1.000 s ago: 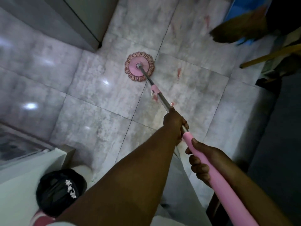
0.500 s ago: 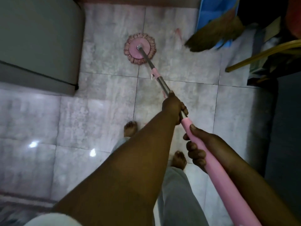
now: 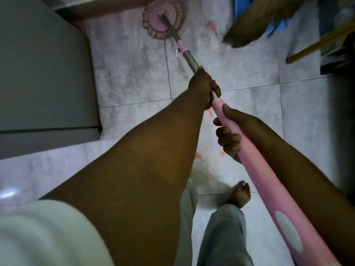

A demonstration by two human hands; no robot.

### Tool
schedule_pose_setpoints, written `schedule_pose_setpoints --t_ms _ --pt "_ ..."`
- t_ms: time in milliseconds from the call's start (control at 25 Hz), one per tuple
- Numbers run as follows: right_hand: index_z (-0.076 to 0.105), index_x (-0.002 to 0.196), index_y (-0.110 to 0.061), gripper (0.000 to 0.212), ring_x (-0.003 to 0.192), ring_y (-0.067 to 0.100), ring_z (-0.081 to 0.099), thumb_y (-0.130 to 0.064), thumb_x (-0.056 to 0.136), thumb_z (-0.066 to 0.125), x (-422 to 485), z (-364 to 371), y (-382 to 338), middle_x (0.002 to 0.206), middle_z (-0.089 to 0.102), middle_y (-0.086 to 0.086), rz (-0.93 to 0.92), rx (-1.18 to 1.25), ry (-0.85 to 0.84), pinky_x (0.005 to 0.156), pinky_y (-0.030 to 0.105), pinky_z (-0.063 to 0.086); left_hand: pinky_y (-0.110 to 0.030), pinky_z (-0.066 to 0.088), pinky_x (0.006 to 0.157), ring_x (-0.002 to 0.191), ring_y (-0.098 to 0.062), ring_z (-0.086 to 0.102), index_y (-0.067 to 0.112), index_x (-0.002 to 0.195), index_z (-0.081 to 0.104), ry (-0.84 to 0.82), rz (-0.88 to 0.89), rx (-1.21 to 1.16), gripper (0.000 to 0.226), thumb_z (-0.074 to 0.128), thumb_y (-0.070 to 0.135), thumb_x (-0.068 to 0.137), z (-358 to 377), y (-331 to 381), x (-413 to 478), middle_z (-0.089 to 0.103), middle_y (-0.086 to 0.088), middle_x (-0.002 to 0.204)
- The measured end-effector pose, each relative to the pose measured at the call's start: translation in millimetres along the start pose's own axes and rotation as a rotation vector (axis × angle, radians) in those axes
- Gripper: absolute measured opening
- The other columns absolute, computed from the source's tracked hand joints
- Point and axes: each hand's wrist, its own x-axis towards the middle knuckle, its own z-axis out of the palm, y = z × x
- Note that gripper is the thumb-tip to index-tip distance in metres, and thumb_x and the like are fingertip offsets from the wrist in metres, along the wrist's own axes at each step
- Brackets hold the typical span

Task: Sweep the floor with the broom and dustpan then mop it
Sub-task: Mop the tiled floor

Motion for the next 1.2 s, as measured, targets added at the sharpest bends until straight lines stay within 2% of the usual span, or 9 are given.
schedule_pose_setpoints --t_ms 160,360,520,680,800,920,1040,1200 --pt "0.049 0.092 -0.01 0.034 0.035 0.006 0.038 -0.043 0.088 0.059 -20.9 -0.7 23.0 0.058 0.041 -0.001 0.004 0.031 -0.014 0.033 0.017 0.035 -0.013 0.033 0.035 0.032 -0.014 0.033 0.012 0.084 0.044 0.006 -0.005 0.037 0.044 0.036 0.052 0.1 -6.2 -17.5 -18.6 0.034 0.0 0.043" --pt "0.049 0.096 -0.011 0.037 0.034 0.008 0.039 -0.044 0.085 0.061 -105.5 -35.1 77.6 0.056 0.043 0.001 0.076 0.076 -0.003 0.032 0.019 0.037 -0.012 0.033 0.033 0.025 -0.017 0.036 0.009 0.078 0.044 0.01 -0.056 0.11 0.051 0.033 0.053 0.101 5.6 -94.7 -92.8 0.037 -0.007 0.049" --pt "0.055 0.095 -0.01 0.036 0.034 0.012 0.04 -0.044 0.086 0.061 -195.7 -76.0 130.7 0.057 0.043 0.005 0.15 0.133 0.035 0.032 0.022 0.038 -0.012 0.034 0.033 0.022 -0.017 0.038 0.007 0.072 0.046 0.001 -0.185 0.119 0.057 0.032 0.056 0.1 23.9 -177.8 -165.2 0.04 -0.008 0.047" --pt "0.053 0.097 -0.01 0.04 0.032 0.015 0.036 -0.043 0.079 0.066 -239.8 -105.8 154.6 0.056 0.04 0.006 0.197 0.181 0.116 0.031 0.021 0.034 -0.017 0.037 0.037 0.03 -0.018 0.038 0.008 0.081 0.048 -0.014 -0.294 0.06 0.054 0.038 0.058 0.097 42.4 -225.6 -201.4 0.042 -0.005 0.049" --pt "0.054 0.096 -0.009 0.043 0.031 0.016 0.036 -0.044 0.077 0.069 -224.9 -118.2 146.3 0.055 0.04 0.008 0.171 0.175 0.112 0.032 0.022 0.035 -0.017 0.039 0.036 0.026 -0.015 0.038 0.008 0.081 0.048 -0.004 -0.274 0.08 0.054 0.039 0.058 0.097 52.0 -223.9 -183.6 0.042 -0.004 0.048" --pt "0.061 0.084 -0.006 0.045 0.033 0.015 0.04 -0.045 0.07 0.077 -190.8 -121.9 124.6 0.055 0.043 0.008 0.112 0.167 0.026 0.034 0.023 0.038 -0.017 0.039 0.035 0.023 -0.016 0.039 0.007 0.078 0.049 0.009 -0.204 0.141 0.056 0.038 0.057 0.098 61.8 -198.1 -147.1 0.043 -0.006 0.05" --pt "0.056 0.097 -0.01 0.044 0.035 0.012 0.04 -0.044 0.075 0.073 -145.8 -117.1 92.0 0.059 0.044 0.004 0.008 0.184 -0.007 0.033 0.023 0.038 -0.014 0.037 0.033 0.023 -0.018 0.04 0.006 0.072 0.047 0.003 -0.115 0.192 0.058 0.035 0.055 0.1 74.1 -157.6 -106.2 0.042 -0.008 0.048" --pt "0.05 0.096 -0.01 0.041 0.034 0.008 0.039 -0.045 0.08 0.065 -92.0 -105.7 39.9 0.055 0.043 0.0 -0.069 0.194 -0.023 0.031 0.019 0.036 -0.011 0.033 0.034 0.022 -0.015 0.036 0.01 0.071 0.041 -0.023 0.005 0.219 0.05 0.033 0.049 0.102 92.7 -103.6 -61.0 0.037 -0.005 0.044"
